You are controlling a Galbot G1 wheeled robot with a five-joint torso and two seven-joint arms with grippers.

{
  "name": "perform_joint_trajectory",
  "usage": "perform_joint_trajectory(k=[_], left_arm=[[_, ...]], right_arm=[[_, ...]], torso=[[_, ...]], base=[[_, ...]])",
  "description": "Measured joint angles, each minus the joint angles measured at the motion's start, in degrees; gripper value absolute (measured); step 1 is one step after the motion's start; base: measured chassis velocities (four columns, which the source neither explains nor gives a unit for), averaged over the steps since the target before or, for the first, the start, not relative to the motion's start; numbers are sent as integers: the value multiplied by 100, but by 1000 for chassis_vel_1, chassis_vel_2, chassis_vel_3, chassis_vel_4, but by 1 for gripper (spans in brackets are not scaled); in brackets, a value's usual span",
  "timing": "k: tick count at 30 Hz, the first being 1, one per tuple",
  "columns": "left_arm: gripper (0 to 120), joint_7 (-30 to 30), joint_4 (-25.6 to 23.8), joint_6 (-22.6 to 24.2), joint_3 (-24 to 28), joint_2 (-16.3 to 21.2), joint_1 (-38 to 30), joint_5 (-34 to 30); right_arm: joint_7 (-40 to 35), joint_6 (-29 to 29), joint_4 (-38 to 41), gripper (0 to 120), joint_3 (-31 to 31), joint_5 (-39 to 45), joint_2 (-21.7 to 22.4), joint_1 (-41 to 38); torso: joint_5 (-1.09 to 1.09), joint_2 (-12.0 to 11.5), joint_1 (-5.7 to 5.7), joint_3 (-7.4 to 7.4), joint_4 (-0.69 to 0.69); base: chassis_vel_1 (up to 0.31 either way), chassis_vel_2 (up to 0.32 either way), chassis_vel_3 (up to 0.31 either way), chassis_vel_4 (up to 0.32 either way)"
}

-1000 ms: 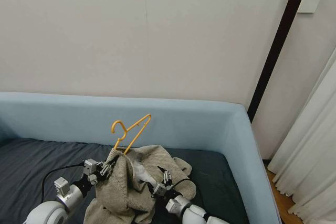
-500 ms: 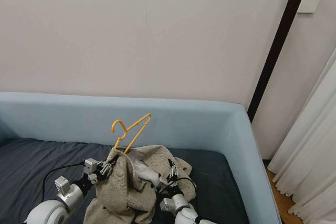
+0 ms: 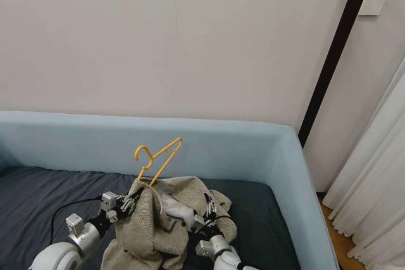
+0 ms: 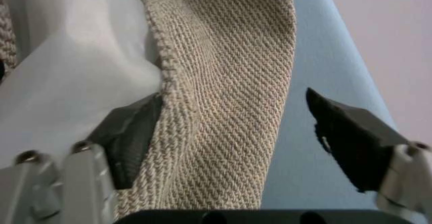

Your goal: Pick up the clothes from the sofa and hang them on the clothes hanger.

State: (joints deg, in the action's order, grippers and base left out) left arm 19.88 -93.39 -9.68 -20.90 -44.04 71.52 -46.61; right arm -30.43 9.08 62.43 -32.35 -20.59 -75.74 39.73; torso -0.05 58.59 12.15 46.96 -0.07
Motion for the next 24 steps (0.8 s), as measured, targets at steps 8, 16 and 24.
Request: perform_joint_trajectory(k=[8, 16, 24], left_arm=[[8, -3, -27, -11, -41, -1, 54, -1], [8, -8, 9, -14, -21, -31, 20, 9], [8, -20, 30, -18, 5, -52, -7, 20]], right_arm=[[32, -2, -267, 85, 17, -479, -78, 31], [52, -2, -335, 100, 11, -548, -109, 79], [52, 61, -461, 99, 156, -551, -264, 45]], torso=[[0, 0, 0, 0, 0], [0, 0, 0, 0, 0], [0, 0, 0, 0, 0]], base=[[0, 0, 0, 0], [0, 0, 0, 0], [0, 0, 0, 0]])
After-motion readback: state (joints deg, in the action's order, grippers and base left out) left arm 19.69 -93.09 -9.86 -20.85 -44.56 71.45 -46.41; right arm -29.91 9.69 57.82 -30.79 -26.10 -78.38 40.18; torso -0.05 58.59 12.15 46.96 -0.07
